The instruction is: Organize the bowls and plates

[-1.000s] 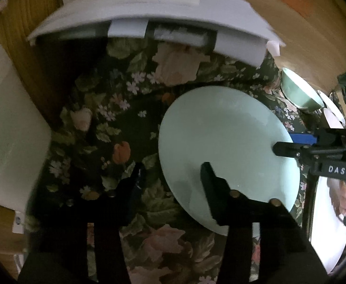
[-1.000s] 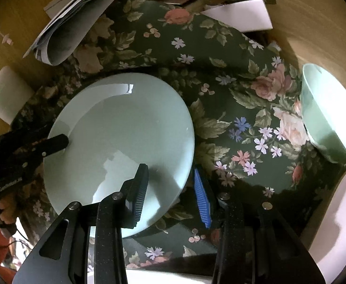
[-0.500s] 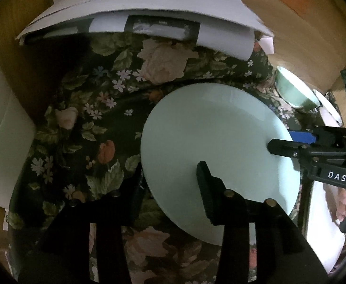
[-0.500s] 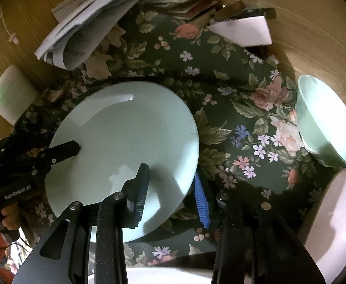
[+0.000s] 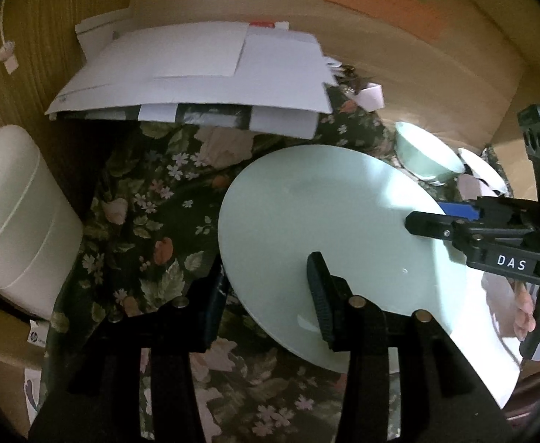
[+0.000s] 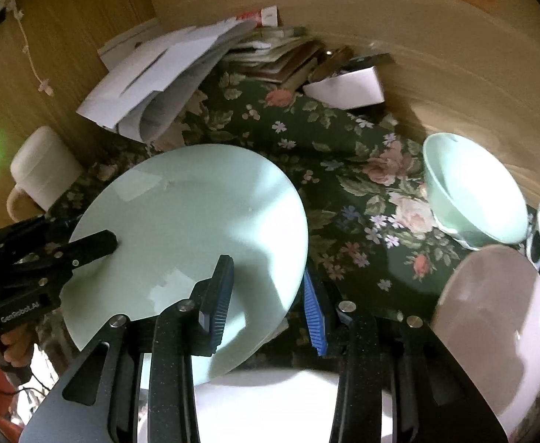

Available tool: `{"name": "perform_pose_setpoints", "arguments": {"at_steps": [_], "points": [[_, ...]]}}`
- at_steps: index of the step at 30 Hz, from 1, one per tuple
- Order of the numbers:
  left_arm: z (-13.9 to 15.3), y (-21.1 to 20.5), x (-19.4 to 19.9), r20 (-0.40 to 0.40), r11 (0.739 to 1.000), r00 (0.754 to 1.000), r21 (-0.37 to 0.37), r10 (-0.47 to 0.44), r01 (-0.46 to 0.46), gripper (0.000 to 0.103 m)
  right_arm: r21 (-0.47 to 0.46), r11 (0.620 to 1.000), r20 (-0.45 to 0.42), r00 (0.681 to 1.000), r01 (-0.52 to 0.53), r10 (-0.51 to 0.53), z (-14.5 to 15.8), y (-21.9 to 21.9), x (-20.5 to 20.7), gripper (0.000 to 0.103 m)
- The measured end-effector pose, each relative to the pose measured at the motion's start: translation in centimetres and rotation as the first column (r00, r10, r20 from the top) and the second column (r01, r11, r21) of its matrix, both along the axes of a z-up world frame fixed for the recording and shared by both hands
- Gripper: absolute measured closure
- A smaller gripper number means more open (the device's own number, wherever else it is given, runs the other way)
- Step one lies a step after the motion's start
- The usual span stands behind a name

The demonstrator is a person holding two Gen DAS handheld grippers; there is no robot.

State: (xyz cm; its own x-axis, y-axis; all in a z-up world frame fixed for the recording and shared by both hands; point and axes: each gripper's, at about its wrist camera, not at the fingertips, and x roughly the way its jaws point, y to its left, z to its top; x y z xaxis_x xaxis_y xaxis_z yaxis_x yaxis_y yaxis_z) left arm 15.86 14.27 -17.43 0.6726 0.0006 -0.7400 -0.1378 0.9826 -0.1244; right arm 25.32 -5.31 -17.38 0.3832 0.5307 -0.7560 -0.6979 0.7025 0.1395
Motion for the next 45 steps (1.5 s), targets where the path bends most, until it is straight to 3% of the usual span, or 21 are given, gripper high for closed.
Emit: {"name": "perform_pose_setpoints", "arguments": {"at_steps": [14,22,45], "points": [[2.4,-3.8,-2.8,0.048,0.999,0.998,0.006,-0.048,0.048,0.061,0.033,0.998,0.062,0.996,0.061,-0.063,1.7,-4.2,-3.8,0.07],[3.1,-6.2,-4.6,0.07,0.996,0.994,0.013,-0.087,0.086,0.061,0.065,0.992,0.054,0.992,0.11,-0.113,2.0,-7.0,-6.3,0.07],[1.6,-11.0,-7.5,0.057,0.985,0.983,-0.003,-0.173,0.174,0.061,0.091,0.97,0.025,0.973,0.226,-0.229,0.1,-12.5,-10.4,0.07]]}}
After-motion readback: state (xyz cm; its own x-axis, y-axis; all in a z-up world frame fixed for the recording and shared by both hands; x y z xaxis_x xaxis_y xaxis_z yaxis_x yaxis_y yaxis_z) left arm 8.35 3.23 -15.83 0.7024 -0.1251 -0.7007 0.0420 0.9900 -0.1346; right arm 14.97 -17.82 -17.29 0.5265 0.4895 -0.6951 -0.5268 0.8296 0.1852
